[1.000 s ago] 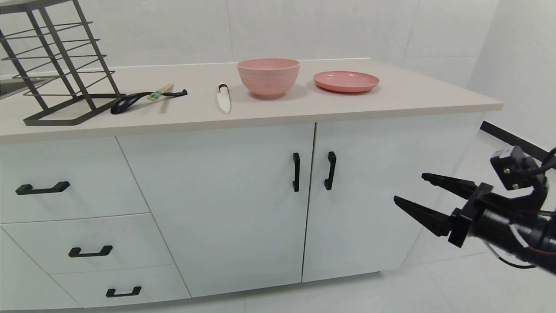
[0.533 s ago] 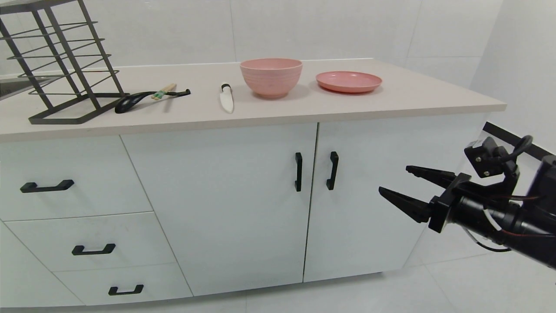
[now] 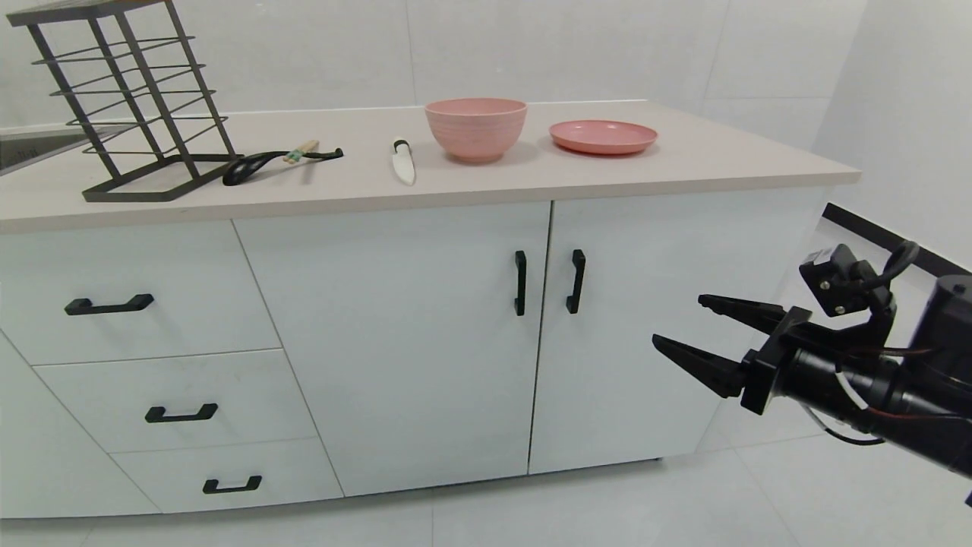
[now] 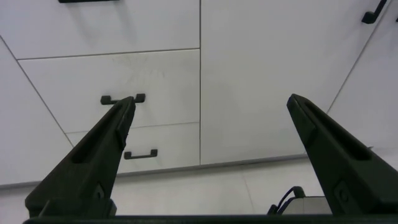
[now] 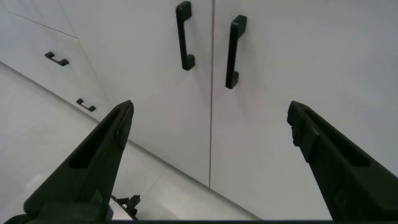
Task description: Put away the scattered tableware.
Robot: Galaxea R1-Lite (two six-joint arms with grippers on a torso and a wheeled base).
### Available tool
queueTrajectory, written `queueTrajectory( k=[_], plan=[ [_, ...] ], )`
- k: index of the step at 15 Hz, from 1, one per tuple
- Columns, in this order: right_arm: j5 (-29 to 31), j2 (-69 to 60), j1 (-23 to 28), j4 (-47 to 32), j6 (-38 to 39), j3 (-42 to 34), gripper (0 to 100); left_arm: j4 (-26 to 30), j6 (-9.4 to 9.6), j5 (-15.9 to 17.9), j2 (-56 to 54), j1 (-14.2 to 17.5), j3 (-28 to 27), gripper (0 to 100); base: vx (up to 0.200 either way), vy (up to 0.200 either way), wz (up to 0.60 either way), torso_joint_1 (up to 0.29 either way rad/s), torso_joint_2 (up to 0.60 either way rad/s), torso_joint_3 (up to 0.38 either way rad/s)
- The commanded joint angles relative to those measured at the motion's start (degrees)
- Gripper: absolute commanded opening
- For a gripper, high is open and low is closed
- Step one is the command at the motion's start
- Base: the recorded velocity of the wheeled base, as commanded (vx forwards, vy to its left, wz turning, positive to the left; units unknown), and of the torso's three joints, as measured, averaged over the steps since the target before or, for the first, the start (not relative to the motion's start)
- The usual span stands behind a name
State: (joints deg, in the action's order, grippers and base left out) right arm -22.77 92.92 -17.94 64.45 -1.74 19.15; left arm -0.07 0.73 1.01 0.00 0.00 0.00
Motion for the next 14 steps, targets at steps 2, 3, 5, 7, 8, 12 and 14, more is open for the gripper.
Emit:
queueTrajectory(
  k=[2,3,5,7,8,12,14],
  plan=[
    [-0.1,0.7,-0.4,0.1,0.0,0.3,100,-0.1,0.06,0.1,0.1,0.0,0.0,100,0.0,0.0,0.0,0.0,0.0,0.0],
    [-0.1,0.7,-0.7,0.1,0.0,0.4,100,0.0,0.15,0.0,0.1,0.0,0.0,100,0.0,0.0,0.0,0.0,0.0,0.0],
    [-0.1,0.2,-0.7,0.2,-0.1,-0.3,100,-0.4,1.2,-0.2,0.0,0.1,0.0,100,0.0,0.0,0.0,0.0,0.0,0.0],
    [-0.2,-1.8,0.2,0.2,-0.1,-2.3,100,-1.9,2.26,0.5,0.0,0.0,-0.2,100,0.0,0.0,0.0,0.0,0.0,0.0],
    [-0.3,-2.6,0.9,0.2,-0.2,-3.3,100,-10.2,0.76,1.1,0.1,0.0,-4.8,100,0.0,0.0,0.0,0.0,0.0,0.0],
    [-0.3,-2.8,0.4,1.7,-0.2,-3.9,100,-11.5,-4.51,14.2,7.4,-0.8,-18.8,100,0.0,0.0,0.0,0.0,0.0,0.0],
    [-0.3,-2.7,0.5,2.2,-0.1,-4.3,100,-12.3,-9.7,21.8,13.6,-1.4,-19.1,100,0.0,0.0,0.0,0.0,0.0,0.0]
  ],
)
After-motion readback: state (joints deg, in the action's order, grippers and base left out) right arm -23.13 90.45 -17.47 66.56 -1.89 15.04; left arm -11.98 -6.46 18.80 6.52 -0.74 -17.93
